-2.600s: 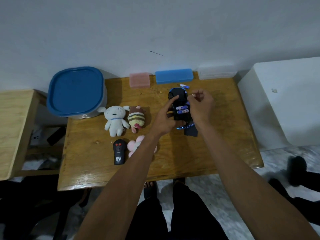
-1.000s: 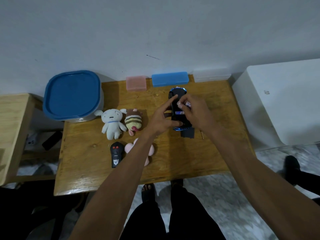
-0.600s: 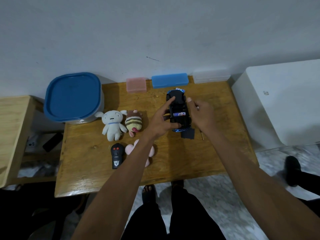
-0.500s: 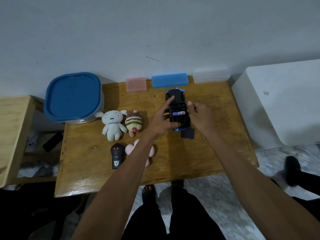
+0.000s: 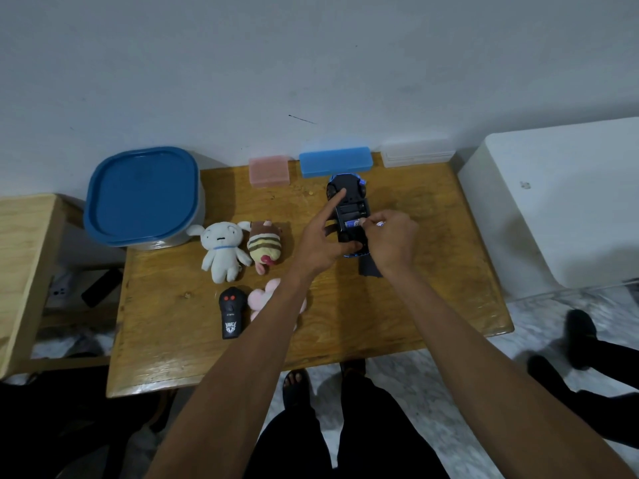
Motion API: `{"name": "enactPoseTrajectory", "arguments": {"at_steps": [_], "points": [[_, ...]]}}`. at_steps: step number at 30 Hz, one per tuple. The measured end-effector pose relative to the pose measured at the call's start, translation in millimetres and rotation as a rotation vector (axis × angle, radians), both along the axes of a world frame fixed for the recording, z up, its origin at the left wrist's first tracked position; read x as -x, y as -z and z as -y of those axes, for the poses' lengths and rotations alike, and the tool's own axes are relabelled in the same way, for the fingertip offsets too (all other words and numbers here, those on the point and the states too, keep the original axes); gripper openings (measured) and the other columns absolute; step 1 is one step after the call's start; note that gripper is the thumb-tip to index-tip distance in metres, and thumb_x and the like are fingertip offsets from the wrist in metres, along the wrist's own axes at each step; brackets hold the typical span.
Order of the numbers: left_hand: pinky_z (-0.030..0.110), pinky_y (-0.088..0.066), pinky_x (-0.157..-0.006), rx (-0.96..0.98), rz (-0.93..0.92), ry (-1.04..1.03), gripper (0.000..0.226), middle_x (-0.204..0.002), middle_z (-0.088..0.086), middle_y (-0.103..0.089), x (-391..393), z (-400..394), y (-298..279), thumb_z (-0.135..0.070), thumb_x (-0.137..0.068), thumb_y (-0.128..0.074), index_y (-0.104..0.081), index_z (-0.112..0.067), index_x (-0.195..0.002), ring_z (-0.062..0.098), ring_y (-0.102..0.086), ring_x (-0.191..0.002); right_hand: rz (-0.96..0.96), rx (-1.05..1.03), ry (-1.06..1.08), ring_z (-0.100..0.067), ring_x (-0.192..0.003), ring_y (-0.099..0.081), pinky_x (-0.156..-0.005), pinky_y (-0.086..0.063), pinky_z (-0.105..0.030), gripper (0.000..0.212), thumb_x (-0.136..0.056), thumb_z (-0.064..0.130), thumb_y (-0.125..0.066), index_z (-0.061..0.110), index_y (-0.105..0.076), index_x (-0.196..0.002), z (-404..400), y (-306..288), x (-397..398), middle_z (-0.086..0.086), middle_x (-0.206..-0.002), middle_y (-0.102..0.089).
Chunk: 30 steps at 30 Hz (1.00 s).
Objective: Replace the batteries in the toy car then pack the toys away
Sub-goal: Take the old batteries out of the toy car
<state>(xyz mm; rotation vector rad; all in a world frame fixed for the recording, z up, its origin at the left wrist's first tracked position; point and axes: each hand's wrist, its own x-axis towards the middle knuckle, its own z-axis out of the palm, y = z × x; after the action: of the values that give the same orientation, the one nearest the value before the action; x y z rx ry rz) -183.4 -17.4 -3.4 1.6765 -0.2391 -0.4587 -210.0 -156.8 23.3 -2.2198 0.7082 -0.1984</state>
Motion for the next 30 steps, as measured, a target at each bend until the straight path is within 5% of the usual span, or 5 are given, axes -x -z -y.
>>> {"name": "enactPoseTrajectory", "arguments": {"at_steps": [4,11,20,25,30], "points": [[0.024,-0.054,-0.097,-0.001,0.028,-0.011,0.101,-0.143,-0.014,-0.046,0,0,-1,0.007,-0.074,-0.084,-0.037,-0.028,-0.156,-0.012,-0.056,-0.116,0.006,-0.172,0.061,-0.016,-0.081,-0.068,-0.063,-0.054,-0.025,0.020,-0.086,0.030,-0.078,0.011,-0.077,-0.091,0,2,-2,-0.004,-0.092,-0.074],[0.027,-0.056,-0.096,-0.011,0.029,-0.014,0.101,-0.142,-0.008,-0.049,-4,-2,0,0.005,-0.074,-0.085,-0.037,-0.031,-0.156,-0.004,-0.057,-0.118,0.106,-0.357,0.086,-0.018,-0.085,-0.070,-0.078,-0.060,-0.049,0.019,-0.081,0.033,-0.081,0.025,-0.066,-0.074,0,1,-1,0.003,-0.085,-0.072],[0.034,-0.058,-0.096,-0.009,0.036,-0.017,0.098,-0.142,-0.002,-0.052,0,3,1,0.004,-0.077,-0.083,-0.036,-0.026,-0.157,-0.013,-0.058,-0.113,0.218,-0.308,-0.005,0.003,-0.072,-0.063,-0.056,-0.048,-0.010,0.016,-0.091,0.017,-0.073,0.016,-0.059,-0.099,-5,-5,0,0.010,-0.085,-0.063],[0.048,-0.055,-0.100,-0.089,0.020,0.004,0.105,-0.148,-0.006,-0.050,-5,-1,6,-0.010,-0.072,-0.090,-0.034,-0.042,-0.155,0.015,-0.058,-0.125,0.225,-0.236,-0.019,-0.008,-0.075,-0.059,-0.057,-0.044,-0.013,0.020,-0.100,0.011,-0.046,0.015,-0.064,-0.107,8,-4,-10,-0.004,-0.096,-0.066],[0.051,-0.054,-0.102,-0.112,-0.087,0.074,0.109,-0.153,-0.001,-0.045,-8,-10,16,0.002,-0.070,-0.087,-0.035,-0.046,-0.152,0.023,-0.050,-0.134,0.154,-0.164,-0.035,-0.011,-0.070,-0.058,-0.063,-0.047,-0.025,0.028,-0.106,0.035,-0.046,0.015,-0.066,-0.105,32,-1,-13,0.001,-0.082,-0.063]]}}
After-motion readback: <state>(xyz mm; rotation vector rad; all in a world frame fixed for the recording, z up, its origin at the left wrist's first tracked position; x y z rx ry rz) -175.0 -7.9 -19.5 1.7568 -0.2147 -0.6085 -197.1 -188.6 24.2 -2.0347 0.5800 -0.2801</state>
